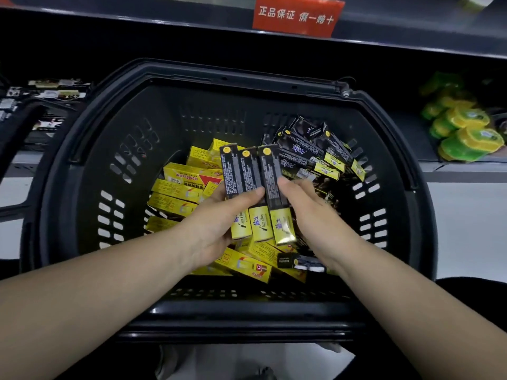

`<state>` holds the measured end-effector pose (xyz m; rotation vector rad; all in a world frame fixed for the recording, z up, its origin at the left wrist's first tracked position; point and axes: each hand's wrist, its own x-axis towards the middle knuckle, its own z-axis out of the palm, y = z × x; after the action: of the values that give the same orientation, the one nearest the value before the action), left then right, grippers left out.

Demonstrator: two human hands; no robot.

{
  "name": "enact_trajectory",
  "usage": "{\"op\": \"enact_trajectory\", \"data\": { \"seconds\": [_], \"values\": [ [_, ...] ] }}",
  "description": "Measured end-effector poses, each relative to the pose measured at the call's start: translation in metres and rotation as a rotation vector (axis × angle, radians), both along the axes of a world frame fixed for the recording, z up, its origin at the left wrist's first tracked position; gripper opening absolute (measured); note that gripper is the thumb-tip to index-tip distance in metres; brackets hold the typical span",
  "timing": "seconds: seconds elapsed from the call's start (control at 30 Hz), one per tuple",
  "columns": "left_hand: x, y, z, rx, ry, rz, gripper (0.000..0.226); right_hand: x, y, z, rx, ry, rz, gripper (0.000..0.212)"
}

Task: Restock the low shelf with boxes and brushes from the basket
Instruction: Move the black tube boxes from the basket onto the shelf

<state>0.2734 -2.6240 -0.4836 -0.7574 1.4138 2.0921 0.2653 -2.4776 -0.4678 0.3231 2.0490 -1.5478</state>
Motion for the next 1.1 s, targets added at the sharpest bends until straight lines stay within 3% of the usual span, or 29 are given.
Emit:
{"op": "enact_trajectory", "data": {
  "seconds": [0.13, 0.27, 0.47, 0.53, 0.73, 0.8, 0.87, 0.93, 1.0, 1.1],
  "values": [
    [0.001, -0.001, 0.005, -0.008, 0.049, 0.000, 0.071, -0.003, 0.002, 0.003, -0.058, -0.008, -0.028, 0.019],
    [0.002, 0.005, 0.007, -0.050, 0.060, -0.028, 0.087, 0.000, 0.007, 0.005, 0.035, 0.072, 0.065, 0.020],
    [-0.002, 0.014, 0.013, -0.035, 0.044, -0.043, 0.076, -0.004, 0.024, 0.019, 0.124, 0.181, 0.196, 0.036],
    [-0.006, 0.018, 0.015, -0.019, 0.039, -0.051, 0.065, -0.009, 0.032, 0.025, 0.177, 0.227, 0.209, 0.036],
    [-0.011, 0.035, 0.018, -0.049, 0.078, -0.120, 0.062, -0.015, 0.059, 0.028, 0.266, 0.271, 0.189, 0.035],
    [-0.013, 0.041, 0.016, -0.082, 0.093, -0.108, 0.053, -0.018, 0.069, 0.018, 0.380, 0.281, 0.197, 0.030],
    [-0.016, 0.045, 0.012, -0.142, 0.107, -0.100, 0.052, -0.020, 0.078, -0.002, 0.694, 0.262, 0.364, 0.018],
    [-0.018, 0.048, 0.008, -0.190, 0.124, -0.087, 0.055, -0.015, 0.083, -0.025, 0.973, 0.169, 0.560, 0.035],
    [-0.021, 0.049, 0.005, -0.208, 0.133, -0.078, 0.053, -0.010, 0.084, -0.041, 1.013, 0.089, 0.630, 0.057],
    [-0.023, 0.047, 0.005, -0.224, 0.156, -0.072, 0.047, -0.014, 0.089, -0.046, 1.031, 0.142, 0.588, 0.065]
  ]
}}
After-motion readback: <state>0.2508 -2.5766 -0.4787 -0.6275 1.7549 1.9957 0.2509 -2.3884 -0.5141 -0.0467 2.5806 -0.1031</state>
